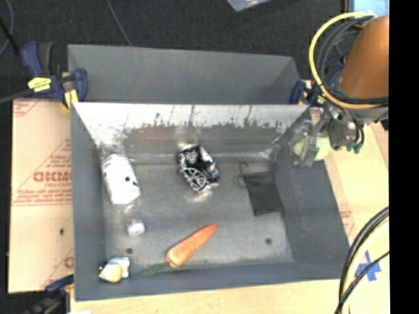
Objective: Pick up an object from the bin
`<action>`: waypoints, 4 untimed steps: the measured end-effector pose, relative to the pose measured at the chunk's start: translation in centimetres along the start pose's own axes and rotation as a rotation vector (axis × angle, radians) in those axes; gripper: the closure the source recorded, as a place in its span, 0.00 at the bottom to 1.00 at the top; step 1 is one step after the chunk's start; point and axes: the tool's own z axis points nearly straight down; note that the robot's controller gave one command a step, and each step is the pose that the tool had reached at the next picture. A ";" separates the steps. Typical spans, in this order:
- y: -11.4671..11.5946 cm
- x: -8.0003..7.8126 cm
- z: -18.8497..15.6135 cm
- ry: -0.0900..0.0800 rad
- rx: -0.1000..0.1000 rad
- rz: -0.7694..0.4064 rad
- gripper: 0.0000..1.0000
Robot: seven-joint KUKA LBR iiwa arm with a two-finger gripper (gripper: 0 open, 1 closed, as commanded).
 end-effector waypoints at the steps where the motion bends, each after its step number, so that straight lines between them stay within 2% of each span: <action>1: 0.0 0.0 0.0 0.000 0.000 0.000 1.00; 4: 0.0 0.0 0.0 0.000 0.000 0.000 1.00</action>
Offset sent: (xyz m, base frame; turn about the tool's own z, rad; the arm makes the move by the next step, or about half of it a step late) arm 0.0000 0.0000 0.0000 0.0000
